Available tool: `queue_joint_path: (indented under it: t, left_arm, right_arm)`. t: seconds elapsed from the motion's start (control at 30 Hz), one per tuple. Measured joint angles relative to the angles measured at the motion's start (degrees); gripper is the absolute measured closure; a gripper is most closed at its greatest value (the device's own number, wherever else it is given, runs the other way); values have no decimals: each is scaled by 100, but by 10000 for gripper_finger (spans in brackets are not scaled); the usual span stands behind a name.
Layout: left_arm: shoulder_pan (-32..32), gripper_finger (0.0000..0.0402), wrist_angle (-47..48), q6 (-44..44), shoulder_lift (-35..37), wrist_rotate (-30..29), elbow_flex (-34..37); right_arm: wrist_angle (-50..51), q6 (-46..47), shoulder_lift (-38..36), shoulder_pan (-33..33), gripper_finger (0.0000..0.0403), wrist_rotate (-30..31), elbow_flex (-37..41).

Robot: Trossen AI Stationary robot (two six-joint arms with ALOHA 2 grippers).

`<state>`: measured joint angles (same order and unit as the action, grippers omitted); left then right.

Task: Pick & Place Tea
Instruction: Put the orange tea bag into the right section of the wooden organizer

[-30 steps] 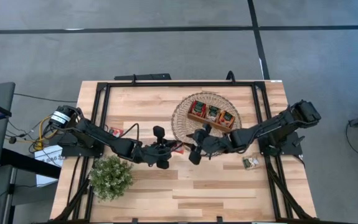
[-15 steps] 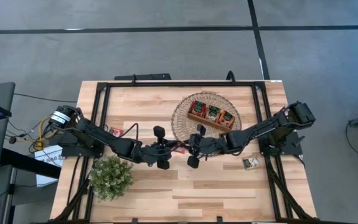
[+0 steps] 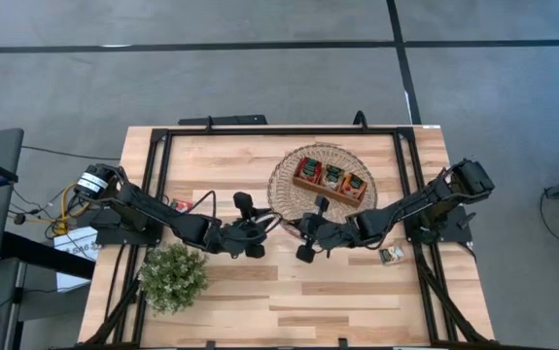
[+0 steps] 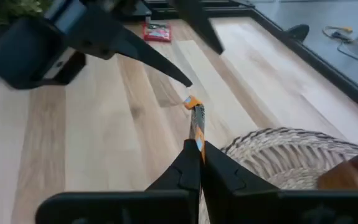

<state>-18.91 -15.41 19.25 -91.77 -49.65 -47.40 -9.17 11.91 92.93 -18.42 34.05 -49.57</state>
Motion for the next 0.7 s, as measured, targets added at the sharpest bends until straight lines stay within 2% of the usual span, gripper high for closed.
queue_joint_path:
  t: [0.07, 0.17, 0.23, 0.3, 0.5, 0.7]
  left_arm:
    - [117, 235, 197, -342, 9, 343, 0]
    - [356, 193, 192, -801, -40, 1324, 2]
    - [496, 179, 65, -935, -124, 1917, 4]
    - [583, 174, -233, -955, -203, 2139, 5]
    - [609, 195, -862, -760, -207, 2589, 5]
    - [490, 256, -1098, -522, -205, 2765, 5]
  right_arm:
    - [-394, -85, -43, -50, 402, 6, 271]
    - [-1382, -453, -44, -155, 402, 27, 708]
    - [-2097, -733, -42, -228, 402, 17, 945]
    - [-2578, -890, -42, -277, 402, -83, 1092]
    - [-2774, -1048, -42, -295, 403, -263, 1149]
    - [-2688, -1046, -42, -302, 403, -282, 1149]
